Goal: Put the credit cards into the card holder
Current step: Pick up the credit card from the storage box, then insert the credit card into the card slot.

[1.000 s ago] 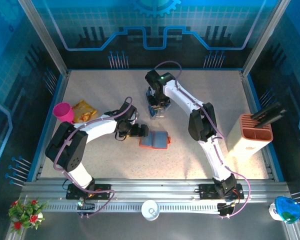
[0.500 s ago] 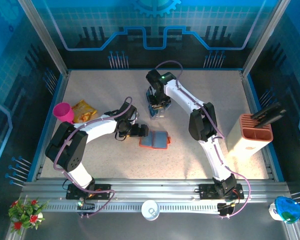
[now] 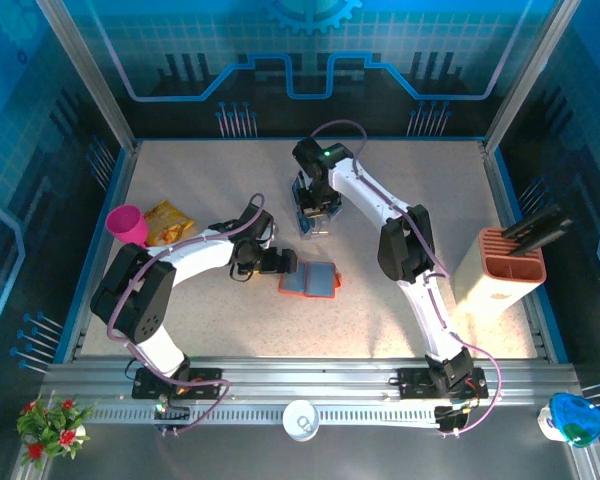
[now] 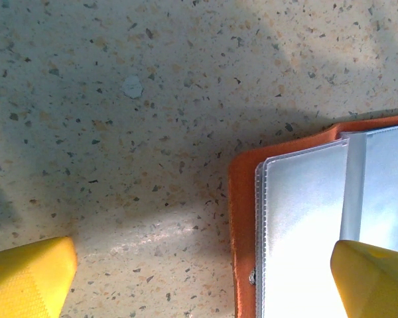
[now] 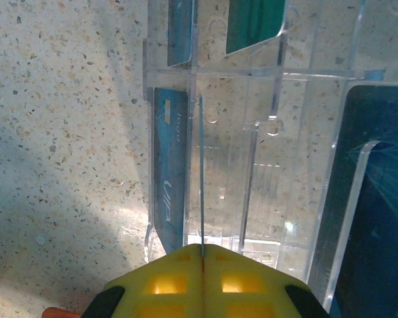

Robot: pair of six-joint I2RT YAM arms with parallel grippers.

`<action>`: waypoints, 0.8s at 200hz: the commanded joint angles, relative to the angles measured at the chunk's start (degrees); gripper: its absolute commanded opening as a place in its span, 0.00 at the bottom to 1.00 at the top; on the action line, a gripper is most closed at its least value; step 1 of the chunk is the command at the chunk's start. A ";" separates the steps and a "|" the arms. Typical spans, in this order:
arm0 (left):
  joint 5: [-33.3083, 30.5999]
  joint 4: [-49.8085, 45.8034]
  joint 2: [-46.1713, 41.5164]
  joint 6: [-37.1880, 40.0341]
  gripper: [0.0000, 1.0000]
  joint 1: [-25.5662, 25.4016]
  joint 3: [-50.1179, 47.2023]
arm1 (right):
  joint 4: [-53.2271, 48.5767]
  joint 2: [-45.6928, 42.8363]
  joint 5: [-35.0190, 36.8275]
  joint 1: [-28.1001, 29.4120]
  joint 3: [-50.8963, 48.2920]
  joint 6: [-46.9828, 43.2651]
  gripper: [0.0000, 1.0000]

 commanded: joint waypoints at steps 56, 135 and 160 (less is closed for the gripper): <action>0.21 -2.37 -3.83 0.58 0.99 0.22 2.88 | 1.94 -13.77 -3.23 0.92 -3.80 -0.16 0.00; -2.42 -6.46 -2.74 3.02 0.99 -0.71 4.03 | 37.44 -43.72 -8.43 2.28 -52.50 11.88 0.00; -4.21 -8.09 -1.92 4.32 0.99 -1.67 4.66 | 53.38 -51.97 -9.09 2.87 -70.20 19.88 0.00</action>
